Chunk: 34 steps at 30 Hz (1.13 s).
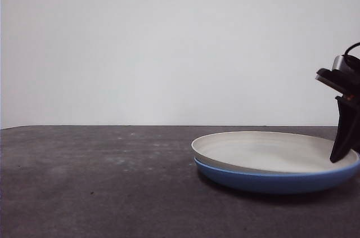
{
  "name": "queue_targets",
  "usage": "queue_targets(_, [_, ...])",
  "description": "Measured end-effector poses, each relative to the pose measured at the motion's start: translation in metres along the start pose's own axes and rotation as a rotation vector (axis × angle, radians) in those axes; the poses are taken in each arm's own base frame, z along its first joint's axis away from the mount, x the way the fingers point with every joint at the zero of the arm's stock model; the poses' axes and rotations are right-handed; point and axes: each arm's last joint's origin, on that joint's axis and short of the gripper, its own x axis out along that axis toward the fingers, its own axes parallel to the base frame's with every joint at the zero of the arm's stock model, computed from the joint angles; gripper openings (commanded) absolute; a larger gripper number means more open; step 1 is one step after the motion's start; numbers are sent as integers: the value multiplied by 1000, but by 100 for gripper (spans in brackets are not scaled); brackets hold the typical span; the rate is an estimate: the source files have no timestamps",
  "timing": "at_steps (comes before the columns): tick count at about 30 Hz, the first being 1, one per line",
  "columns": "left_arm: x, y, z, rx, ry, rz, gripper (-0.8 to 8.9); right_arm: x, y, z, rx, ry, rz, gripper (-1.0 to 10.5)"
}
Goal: Pick up the white plate, put it on the blue plate, put it on desk
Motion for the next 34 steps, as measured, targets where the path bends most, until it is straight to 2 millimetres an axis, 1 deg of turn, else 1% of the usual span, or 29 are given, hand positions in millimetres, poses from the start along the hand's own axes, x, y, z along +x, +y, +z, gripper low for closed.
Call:
queue_targets(3, [0, 0, 0, 0, 0, 0, 563, -6, 10, 9, -12, 0, 6, 6])
queue_targets(8, [0, 0, 2, 3, -17, -2, 563, -16, 37, 25, -52, -18, 57, 6])
queue_targets(13, [0, 0, 2, 4, -22, -3, 563, -9, 63, 22, -90, -7, 88, 6])
queue_targets(19, [0, 0, 2, 15, -23, -3, 563, 3, 88, 18, -113, -21, 144, 6])
queue_targets(22, [0, 0, 3, 28, -32, -4, 563, 14, 93, 18, -101, -4, 154, 6])
queue_targets(24, [0, 0, 4, 30, -40, -4, 563, 24, 93, 18, -88, 19, 148, 6])
queue_targets(28, [0, 0, 4, 30, -40, -5, 563, 45, 89, 15, -55, 75, 117, 6])
queue_targets(34, [0, 0, 4, 31, -40, -4, 563, 62, 82, 15, -30, 113, 96, 6])
